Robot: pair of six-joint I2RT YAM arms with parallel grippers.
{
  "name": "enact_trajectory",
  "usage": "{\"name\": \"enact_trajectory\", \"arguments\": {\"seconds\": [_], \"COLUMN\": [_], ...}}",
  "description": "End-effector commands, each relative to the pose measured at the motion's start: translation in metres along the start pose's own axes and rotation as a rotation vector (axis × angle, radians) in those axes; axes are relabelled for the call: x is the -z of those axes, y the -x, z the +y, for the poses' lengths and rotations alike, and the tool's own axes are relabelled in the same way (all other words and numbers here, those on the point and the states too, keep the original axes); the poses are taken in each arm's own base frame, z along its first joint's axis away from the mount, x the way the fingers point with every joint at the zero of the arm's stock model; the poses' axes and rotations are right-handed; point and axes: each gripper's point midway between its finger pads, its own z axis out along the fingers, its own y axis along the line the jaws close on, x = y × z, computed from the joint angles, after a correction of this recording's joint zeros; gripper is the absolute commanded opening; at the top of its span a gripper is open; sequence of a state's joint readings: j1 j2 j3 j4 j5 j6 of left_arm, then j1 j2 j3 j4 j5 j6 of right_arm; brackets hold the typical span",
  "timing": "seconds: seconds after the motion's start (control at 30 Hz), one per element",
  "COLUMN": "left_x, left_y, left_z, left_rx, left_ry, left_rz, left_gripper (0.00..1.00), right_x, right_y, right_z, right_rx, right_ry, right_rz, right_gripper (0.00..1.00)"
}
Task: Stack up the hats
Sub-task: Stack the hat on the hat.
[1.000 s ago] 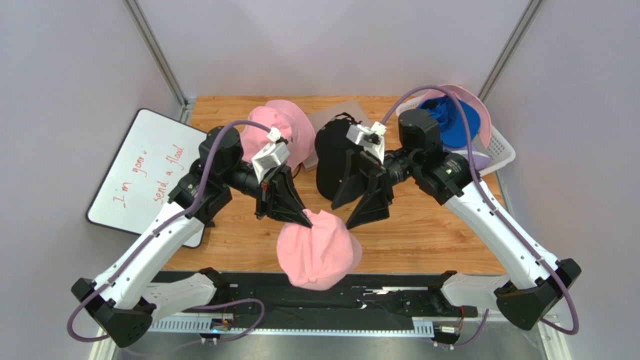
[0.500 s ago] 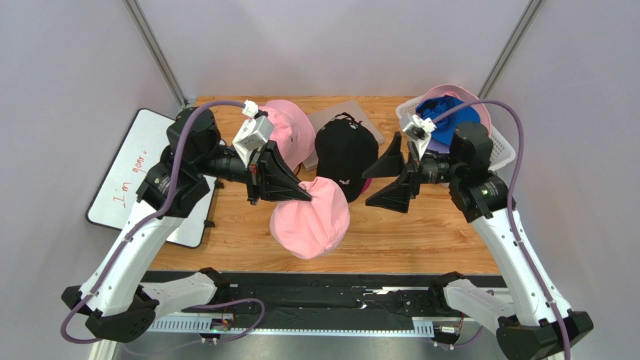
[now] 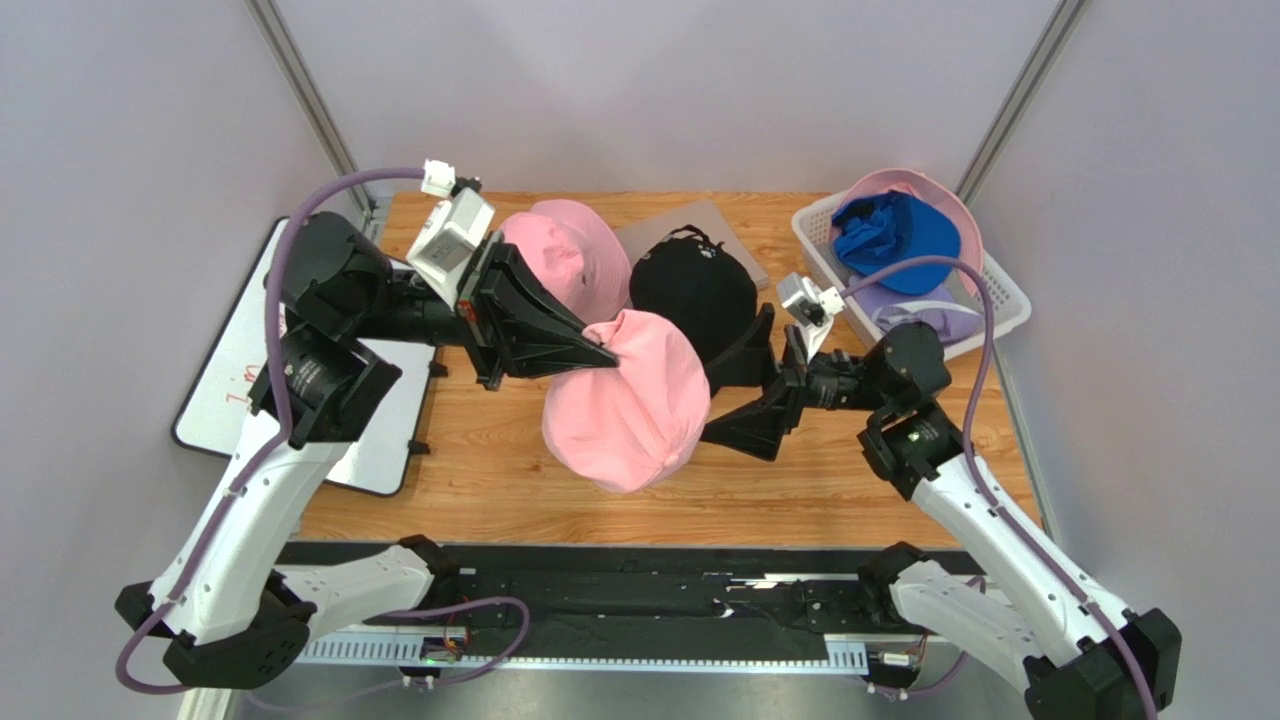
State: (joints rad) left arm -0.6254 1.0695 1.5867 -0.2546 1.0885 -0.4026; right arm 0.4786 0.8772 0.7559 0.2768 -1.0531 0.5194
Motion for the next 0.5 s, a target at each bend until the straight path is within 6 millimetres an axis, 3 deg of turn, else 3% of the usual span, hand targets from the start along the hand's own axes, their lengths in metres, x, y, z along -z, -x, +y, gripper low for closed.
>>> {"name": "enact_trajectory", "arguments": {"seconds": [0.0,0.33,0.47], "left_x": [0.002,0.002,0.001], "left_y": [0.043,0.061,0.065], "left_z": [-0.020,-0.036,-0.039], "left_rx": [-0.093,-0.096,-0.092], "left_ry": [-0.028,-0.084,-0.109], "left_rz": [-0.094,-0.124,-0.135], "left_gripper": [0.00,0.00,0.00], "right_x": [-0.011,-0.014,-0.016], "right_y": [0.019,0.009,0.013], "right_z": [0.002,-0.016,-0.013], "right_rx": [0.099,0.087,0.086], "right_ry": [0.004,-0.011,0.044], "right_rz": [-0.116,-0.173,-0.231], "right_gripper": [0.99,0.99,0.99]}}
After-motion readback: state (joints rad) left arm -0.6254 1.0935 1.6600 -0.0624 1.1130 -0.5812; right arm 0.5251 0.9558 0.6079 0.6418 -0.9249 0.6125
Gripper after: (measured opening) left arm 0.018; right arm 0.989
